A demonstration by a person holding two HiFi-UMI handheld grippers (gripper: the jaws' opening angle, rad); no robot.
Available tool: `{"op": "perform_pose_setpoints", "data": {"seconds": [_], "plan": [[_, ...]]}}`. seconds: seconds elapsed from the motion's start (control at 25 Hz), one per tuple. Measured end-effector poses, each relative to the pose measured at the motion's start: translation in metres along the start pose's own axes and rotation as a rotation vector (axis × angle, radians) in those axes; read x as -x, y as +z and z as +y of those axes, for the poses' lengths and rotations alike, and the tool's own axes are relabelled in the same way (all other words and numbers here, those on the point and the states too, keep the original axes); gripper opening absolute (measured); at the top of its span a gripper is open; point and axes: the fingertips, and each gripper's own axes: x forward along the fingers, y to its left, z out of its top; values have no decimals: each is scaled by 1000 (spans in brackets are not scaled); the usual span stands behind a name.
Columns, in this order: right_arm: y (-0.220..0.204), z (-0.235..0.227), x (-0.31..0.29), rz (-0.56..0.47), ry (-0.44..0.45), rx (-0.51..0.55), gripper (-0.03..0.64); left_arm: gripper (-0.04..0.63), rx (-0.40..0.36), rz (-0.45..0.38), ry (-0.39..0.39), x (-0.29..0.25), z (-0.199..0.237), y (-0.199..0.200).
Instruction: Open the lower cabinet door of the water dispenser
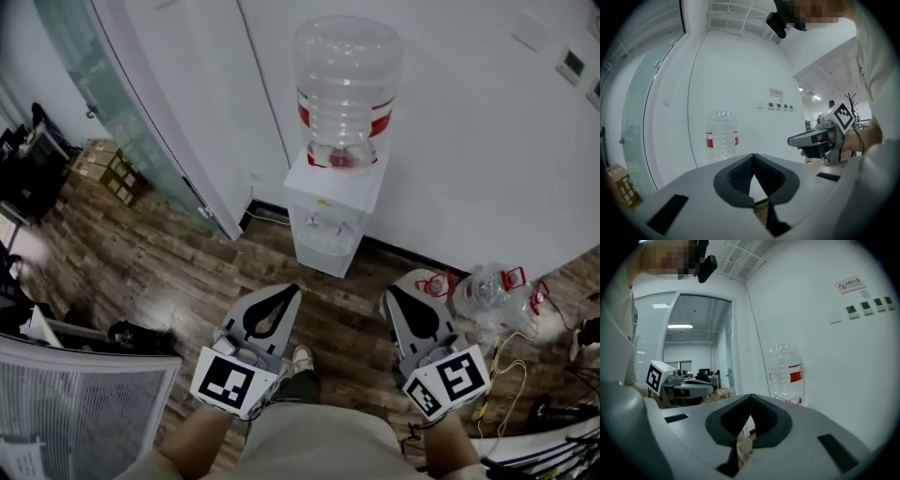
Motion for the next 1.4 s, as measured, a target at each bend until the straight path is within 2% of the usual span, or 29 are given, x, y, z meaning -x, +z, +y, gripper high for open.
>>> {"op": "perform_pose_setpoints", "data": {"seconds": [0.24, 0.48, 0.72, 0.96, 1.2, 1.4], "plan": [[1, -22, -46, 10, -44, 1, 6, 5, 8, 7, -52, -34, 42, -9], [-3, -43, -70, 24, -101, -14, 6, 5, 16, 1, -72, -52, 62, -17], [-4, -60, -80, -9, -98, 8, 6, 5, 26, 7, -24, -65, 77, -28], [-18, -81, -87, 27, -58, 2, 10, 5, 34, 13, 33, -78, 82, -34], [-43, -109, -102, 65, -46, -23, 155, 5, 19, -17, 42, -96, 78, -42], [-78, -129, -127, 132, -35, 15, 184, 5, 41, -16, 56, -117, 82, -60]]}}
